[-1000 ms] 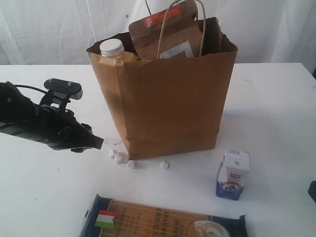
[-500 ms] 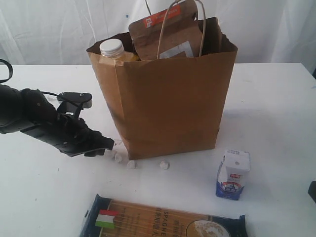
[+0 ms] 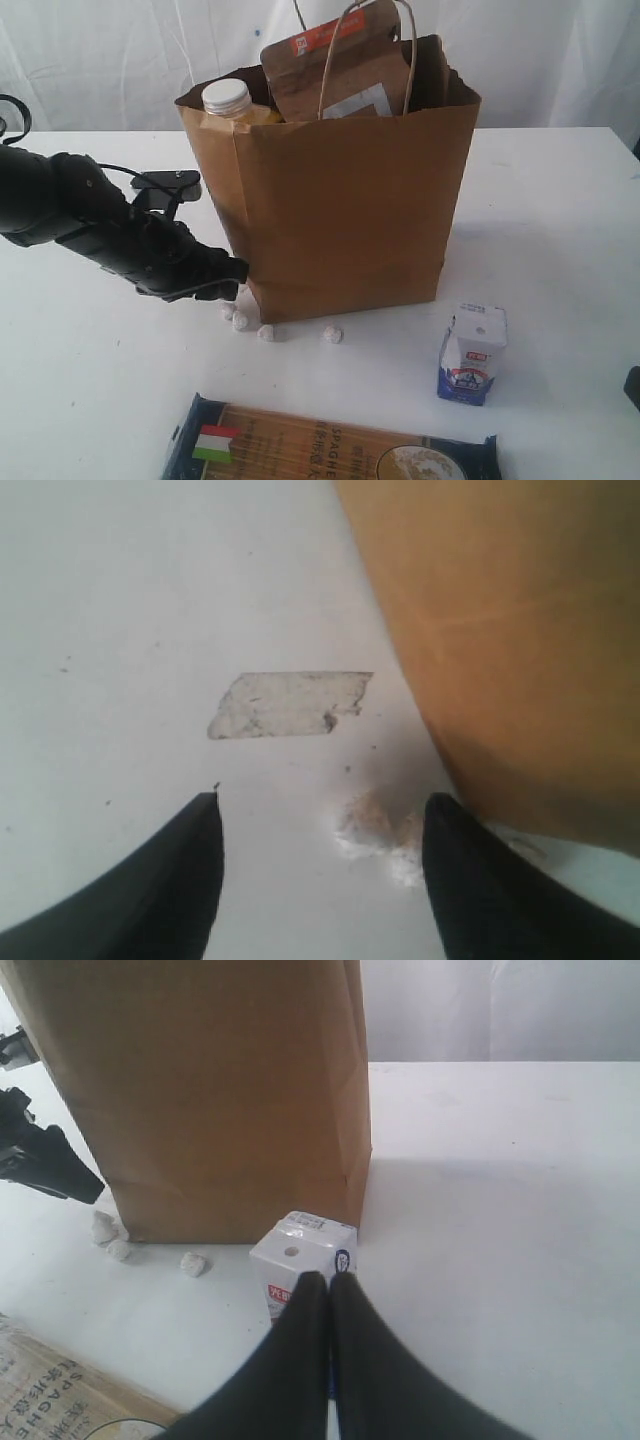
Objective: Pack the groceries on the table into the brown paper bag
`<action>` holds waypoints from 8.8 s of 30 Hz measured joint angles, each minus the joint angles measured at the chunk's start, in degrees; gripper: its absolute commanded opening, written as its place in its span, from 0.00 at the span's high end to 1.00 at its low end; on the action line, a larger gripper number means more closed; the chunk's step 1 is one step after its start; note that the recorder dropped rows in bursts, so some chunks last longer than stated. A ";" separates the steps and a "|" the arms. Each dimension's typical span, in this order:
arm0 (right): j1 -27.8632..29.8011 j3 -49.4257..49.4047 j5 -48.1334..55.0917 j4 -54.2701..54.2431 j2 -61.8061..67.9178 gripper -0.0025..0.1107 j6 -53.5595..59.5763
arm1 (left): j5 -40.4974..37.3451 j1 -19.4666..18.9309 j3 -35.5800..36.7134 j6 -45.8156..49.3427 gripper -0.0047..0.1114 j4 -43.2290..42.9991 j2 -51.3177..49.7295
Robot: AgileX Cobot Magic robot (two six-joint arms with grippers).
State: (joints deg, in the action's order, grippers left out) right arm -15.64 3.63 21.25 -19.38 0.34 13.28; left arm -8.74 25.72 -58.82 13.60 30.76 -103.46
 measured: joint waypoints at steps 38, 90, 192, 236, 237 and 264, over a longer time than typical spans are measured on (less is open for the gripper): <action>0.00 0.00 0.00 0.00 0.00 0.98 0.00 | -1.20 2.10 -1.23 1.53 0.74 1.28 -4.76; 0.00 0.00 0.00 0.00 0.00 0.98 0.00 | -15.05 -7.59 -10.09 23.45 0.96 22.12 37.04; 0.00 0.00 0.00 0.00 0.00 0.98 -0.10 | -37.82 7.62 -29.24 2.84 0.70 -15.11 28.22; 0.00 0.00 0.00 0.00 0.00 0.98 -0.10 | 16.21 7.62 26.42 -23.05 0.45 -25.47 27.85; 0.00 0.00 0.00 0.00 0.00 0.98 -0.10 | 17.09 7.62 26.42 -23.35 0.45 -25.47 26.87; 0.00 0.00 0.00 0.00 0.00 0.98 -0.10 | 2.35 7.62 7.99 -21.03 0.45 -25.47 4.64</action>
State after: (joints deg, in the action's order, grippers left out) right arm -15.64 3.63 21.25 -19.38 0.34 13.18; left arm -6.39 33.34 -50.83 -7.43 5.29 -98.82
